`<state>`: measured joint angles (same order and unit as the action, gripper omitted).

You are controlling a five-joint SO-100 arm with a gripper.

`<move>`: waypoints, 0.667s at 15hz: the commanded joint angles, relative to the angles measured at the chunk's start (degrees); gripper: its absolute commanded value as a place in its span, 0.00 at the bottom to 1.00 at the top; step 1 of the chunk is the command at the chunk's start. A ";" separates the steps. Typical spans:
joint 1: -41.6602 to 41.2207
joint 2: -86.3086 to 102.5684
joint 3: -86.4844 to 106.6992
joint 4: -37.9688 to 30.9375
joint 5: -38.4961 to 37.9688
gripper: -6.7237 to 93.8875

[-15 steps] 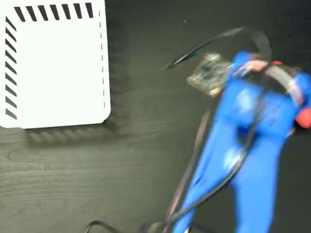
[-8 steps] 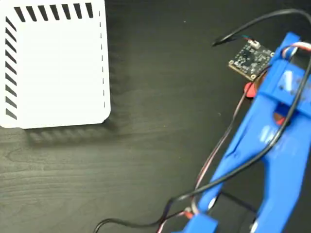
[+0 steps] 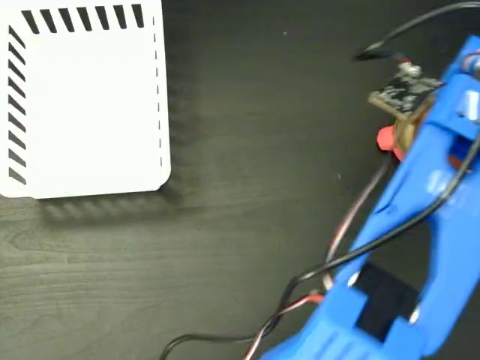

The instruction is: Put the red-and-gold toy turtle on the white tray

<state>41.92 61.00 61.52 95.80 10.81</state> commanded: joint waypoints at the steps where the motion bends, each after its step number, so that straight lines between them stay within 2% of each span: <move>1: -0.09 -0.35 -5.27 0.35 2.20 0.63; 3: -0.35 -2.64 -6.86 0.35 3.60 0.63; 4: -0.53 -3.87 -7.82 0.44 4.39 0.68; 10: -2.29 -9.67 -10.55 0.18 5.89 0.68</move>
<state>39.73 49.39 54.05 95.10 15.73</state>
